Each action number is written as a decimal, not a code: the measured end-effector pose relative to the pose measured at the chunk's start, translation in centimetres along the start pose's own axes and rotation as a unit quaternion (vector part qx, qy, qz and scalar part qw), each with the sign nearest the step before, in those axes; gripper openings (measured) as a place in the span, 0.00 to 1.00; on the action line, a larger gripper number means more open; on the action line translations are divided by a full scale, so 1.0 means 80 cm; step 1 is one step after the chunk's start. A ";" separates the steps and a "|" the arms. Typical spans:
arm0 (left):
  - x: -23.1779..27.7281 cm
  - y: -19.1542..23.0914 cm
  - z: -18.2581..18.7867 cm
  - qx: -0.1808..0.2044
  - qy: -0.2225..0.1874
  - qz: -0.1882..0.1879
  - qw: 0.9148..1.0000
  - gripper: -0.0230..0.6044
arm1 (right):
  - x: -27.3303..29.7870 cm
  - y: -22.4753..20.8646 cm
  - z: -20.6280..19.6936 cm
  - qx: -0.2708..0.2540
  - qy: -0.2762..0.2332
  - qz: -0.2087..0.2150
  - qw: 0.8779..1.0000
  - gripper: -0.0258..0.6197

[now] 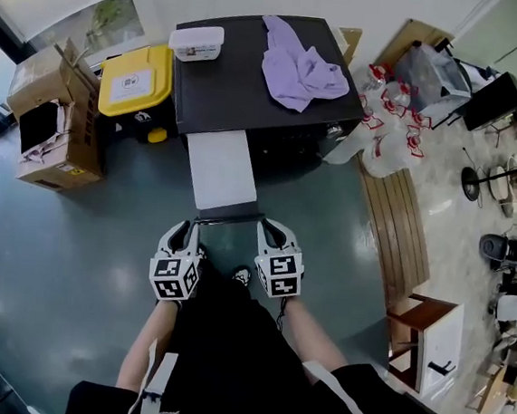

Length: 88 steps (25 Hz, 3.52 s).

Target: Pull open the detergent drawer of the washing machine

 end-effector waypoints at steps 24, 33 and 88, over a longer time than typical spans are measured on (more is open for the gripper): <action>-0.042 0.018 0.245 0.073 -0.124 -0.084 0.986 0.07 | 0.030 0.121 0.245 -0.042 -0.097 0.006 0.994 0.05; -0.071 -0.011 0.334 0.111 -0.198 -0.119 0.967 0.07 | -0.008 0.130 0.334 -0.064 -0.152 -0.007 0.986 0.05; -0.107 -0.039 0.392 0.113 -0.288 -0.101 0.946 0.07 | -0.079 0.099 0.379 -0.136 -0.250 -0.050 0.957 0.05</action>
Point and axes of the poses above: the fingertips, and each gripper's own axes: x forward along the fingers, y to its left, z out of its top, the point moved 3 cm from there along -x, backward along the fingers, and after that the axes turned 14 degrees about -y, right-handed, at the moved point
